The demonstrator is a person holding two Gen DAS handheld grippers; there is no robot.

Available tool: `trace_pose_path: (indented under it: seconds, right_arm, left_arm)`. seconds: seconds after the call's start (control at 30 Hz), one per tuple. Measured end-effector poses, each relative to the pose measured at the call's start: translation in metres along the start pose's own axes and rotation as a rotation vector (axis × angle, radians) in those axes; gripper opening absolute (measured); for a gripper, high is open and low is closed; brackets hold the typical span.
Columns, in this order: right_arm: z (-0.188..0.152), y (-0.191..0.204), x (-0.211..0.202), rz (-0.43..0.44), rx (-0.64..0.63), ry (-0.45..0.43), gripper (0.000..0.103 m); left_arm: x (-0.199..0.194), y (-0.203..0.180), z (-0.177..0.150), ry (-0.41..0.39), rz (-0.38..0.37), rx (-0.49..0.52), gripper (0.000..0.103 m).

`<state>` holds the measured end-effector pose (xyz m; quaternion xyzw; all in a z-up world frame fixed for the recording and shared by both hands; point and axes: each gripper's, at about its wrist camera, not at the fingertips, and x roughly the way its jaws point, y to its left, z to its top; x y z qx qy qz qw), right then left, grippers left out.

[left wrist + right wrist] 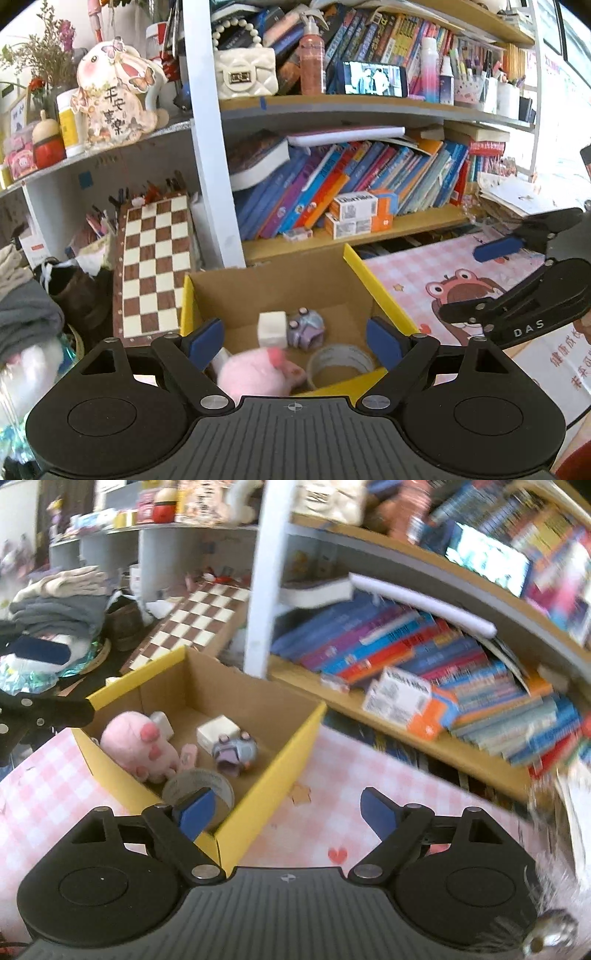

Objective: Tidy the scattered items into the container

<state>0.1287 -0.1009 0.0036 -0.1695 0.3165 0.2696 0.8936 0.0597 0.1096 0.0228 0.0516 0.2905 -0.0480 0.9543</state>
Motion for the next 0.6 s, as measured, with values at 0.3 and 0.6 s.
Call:
trace_pose_path:
  seconds: [0.3,0.6]
  right_arm:
    - [-0.041,-0.014,-0.011,-0.045,0.116,0.062,0.088]
    - [-0.076,-0.027,-0.022,-0.106,0.199,0.103,0.093]
  left_arm:
    - [0.003,-0.025,-0.014,0.038,0.026,-0.048,0.092]
    - [0.004,-0.049,-0.032,0.089,0.066,-0.066,0.093]
